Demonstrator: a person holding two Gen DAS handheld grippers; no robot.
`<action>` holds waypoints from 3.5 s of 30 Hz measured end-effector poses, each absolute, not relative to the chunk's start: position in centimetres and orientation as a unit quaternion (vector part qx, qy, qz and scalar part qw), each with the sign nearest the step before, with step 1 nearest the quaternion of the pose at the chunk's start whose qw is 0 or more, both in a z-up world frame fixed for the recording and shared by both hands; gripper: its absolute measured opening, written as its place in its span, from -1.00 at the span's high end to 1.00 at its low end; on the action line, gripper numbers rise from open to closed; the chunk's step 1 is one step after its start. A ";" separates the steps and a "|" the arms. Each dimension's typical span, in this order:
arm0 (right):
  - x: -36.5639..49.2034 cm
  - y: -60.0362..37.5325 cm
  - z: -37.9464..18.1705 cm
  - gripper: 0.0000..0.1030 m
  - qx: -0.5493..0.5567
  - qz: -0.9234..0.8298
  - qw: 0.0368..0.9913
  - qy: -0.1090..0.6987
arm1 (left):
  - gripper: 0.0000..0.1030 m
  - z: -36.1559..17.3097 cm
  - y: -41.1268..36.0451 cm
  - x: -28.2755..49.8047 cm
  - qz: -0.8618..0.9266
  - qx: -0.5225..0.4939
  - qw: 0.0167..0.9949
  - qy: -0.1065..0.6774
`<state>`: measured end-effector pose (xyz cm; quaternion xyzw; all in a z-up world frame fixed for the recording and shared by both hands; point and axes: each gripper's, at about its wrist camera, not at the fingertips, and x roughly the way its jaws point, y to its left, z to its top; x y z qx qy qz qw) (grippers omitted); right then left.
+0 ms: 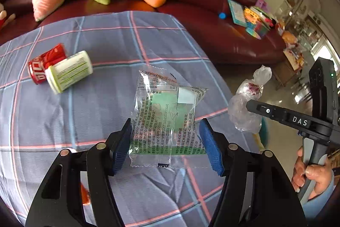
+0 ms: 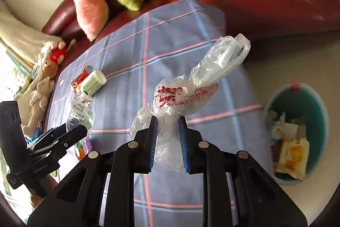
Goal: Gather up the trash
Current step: 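Carry the packet and plastic bag over the teal bin with both grippers, then open the right gripper to drop the bag while the left gripper releases the packet, then move both grippers back toward the egg-shaped candy container on the table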
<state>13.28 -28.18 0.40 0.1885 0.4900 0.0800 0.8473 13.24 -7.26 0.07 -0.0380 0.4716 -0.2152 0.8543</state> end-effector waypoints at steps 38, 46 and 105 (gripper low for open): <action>7.3 -50.5 -3.4 -0.24 0.300 -0.056 0.839 0.451 | -0.24 -3.5 -31.6 12.8 -0.342 0.088 0.788 0.504; 5.0 -52.6 -4.1 -0.43 0.293 -0.099 0.830 0.465 | -0.25 -4.8 -34.0 12.3 -0.354 0.102 0.776 0.511; 5.1 -38.0 -1.0 -0.63 0.196 -0.061 0.831 0.517 | -0.91 -4.1 -19.0 10.5 -0.265 0.043 0.810 0.521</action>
